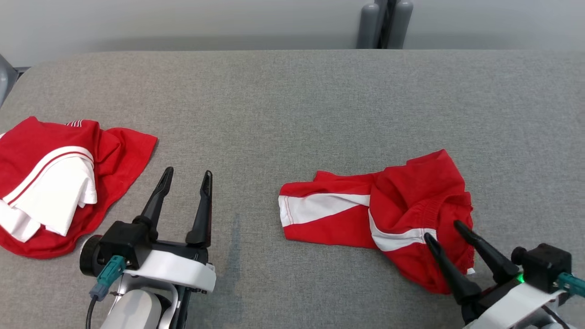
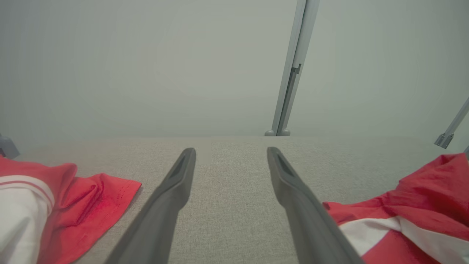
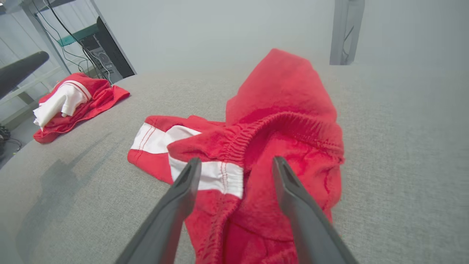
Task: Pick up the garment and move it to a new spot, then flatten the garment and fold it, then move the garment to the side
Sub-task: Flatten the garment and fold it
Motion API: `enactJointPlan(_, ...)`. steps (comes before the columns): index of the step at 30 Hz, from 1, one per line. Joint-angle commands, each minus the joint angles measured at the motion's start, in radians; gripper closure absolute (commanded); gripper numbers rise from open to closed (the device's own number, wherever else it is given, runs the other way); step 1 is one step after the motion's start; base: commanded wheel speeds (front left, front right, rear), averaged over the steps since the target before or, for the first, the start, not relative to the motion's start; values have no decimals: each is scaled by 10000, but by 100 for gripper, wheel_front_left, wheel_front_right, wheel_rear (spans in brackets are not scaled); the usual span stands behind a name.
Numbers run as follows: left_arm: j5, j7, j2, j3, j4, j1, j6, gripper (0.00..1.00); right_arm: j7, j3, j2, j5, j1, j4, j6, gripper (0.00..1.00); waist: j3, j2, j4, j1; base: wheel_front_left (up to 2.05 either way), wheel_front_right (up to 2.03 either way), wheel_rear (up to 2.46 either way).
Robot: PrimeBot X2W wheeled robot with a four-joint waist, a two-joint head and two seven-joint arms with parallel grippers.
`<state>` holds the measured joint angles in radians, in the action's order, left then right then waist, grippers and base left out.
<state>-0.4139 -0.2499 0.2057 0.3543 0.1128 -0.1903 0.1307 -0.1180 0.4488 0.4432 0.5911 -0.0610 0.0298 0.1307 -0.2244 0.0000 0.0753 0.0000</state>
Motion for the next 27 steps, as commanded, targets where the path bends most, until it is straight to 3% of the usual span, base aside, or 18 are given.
enactJointPlan(1, -29, 13, 95, -91, -43, 123, 110, 0, -227, -458, -128, -21, 245, -358, 1, 0, 104, 0, -151, 0, 0, 0, 0)
enactJointPlan(8, -154, 96, 227, -274, -211, 257, 305, 0, -769, -2420, -906, -359, 525, -1260, 1, 0, 353, 0, -448, 0, 0, 0, 0)
enactJointPlan(14, -213, 84, 345, -420, -414, 403, 411, 0, -806, -4031, -1845, -1688, 268, -1208, 3, 0, 647, 0, -629, 0, 0, 0, 0)
enactJointPlan(20, -184, 57, 487, -375, -474, 663, 407, 0, -380, -4160, -2328, -2710, 511, -860, 3, 0, 943, 0, -657, 0, 0, 0, 0)
enactJointPlan(27, -284, 28, 548, -416, -292, 1029, 444, 0, -177, -4123, -2647, -3030, 936, -575, 1, 0, 1341, 0, -635, 0, 0, 0, 0)
